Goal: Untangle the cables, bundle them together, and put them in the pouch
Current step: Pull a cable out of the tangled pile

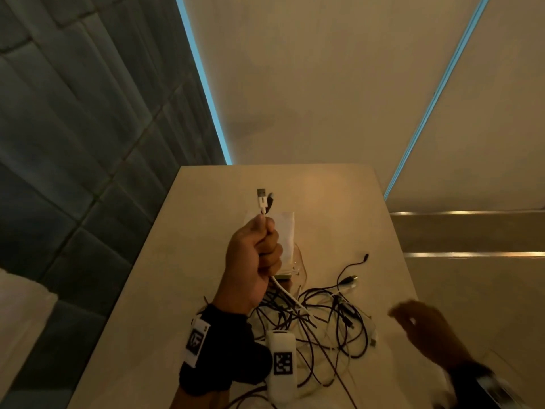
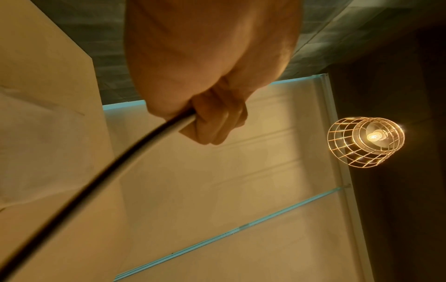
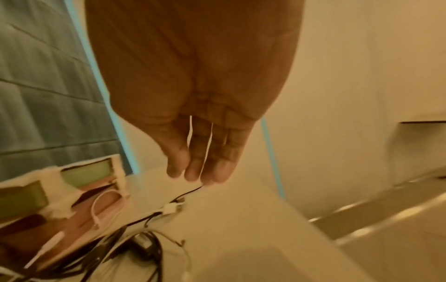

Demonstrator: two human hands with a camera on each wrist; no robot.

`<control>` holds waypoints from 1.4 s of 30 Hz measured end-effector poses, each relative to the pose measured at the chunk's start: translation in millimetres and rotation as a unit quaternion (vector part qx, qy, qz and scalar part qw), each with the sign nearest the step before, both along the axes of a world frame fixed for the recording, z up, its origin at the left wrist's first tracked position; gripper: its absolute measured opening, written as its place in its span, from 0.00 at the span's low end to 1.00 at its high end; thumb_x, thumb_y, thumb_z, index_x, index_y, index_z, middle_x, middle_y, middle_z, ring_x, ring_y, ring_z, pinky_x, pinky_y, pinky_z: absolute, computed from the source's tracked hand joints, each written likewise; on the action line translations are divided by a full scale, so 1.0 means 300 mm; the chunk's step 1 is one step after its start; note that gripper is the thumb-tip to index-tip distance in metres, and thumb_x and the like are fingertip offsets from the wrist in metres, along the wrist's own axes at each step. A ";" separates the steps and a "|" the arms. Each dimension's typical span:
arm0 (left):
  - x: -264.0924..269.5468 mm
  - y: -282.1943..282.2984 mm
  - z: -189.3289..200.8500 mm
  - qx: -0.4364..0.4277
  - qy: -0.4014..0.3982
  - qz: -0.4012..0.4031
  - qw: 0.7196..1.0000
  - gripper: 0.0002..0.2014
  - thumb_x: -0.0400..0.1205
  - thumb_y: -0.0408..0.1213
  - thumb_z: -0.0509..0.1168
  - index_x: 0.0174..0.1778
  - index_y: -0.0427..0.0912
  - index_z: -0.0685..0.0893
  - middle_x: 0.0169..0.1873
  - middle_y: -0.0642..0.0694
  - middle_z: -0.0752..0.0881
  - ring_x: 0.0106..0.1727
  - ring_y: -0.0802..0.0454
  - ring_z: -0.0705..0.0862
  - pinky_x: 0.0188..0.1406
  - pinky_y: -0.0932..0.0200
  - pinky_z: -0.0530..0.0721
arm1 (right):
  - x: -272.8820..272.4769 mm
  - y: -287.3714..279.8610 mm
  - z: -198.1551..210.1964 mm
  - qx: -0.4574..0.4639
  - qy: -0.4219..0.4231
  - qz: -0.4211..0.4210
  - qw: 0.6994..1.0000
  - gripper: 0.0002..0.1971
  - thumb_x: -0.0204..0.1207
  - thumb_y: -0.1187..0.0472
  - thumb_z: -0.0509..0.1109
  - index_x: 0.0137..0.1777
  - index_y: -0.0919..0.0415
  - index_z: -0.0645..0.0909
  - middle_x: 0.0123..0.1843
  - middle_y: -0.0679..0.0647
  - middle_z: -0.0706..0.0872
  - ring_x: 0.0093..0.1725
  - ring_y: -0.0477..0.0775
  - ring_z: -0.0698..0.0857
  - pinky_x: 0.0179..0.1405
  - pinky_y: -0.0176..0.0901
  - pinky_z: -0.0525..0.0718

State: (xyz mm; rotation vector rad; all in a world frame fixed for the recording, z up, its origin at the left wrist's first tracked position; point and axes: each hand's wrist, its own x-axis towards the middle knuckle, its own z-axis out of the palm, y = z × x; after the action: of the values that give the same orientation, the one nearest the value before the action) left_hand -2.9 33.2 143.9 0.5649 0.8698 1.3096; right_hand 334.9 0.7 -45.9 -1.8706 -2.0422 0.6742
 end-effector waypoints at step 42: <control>-0.004 -0.022 -0.095 0.006 0.339 0.164 0.926 0.06 0.82 0.42 0.68 0.51 0.47 0.88 0.24 0.57 0.78 0.27 0.60 0.75 0.27 0.66 0.72 | -0.732 0.266 0.464 0.063 0.408 0.145 0.899 0.05 0.81 0.66 0.67 0.48 0.62 0.86 0.34 0.50 0.84 0.33 0.44 0.80 0.35 0.36 0.79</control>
State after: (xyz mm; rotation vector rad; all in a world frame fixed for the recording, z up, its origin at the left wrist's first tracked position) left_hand -4.2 26.6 115.6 0.9381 1.5804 1.4364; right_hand 115.4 80.4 93.4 -0.9414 -1.7176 1.1291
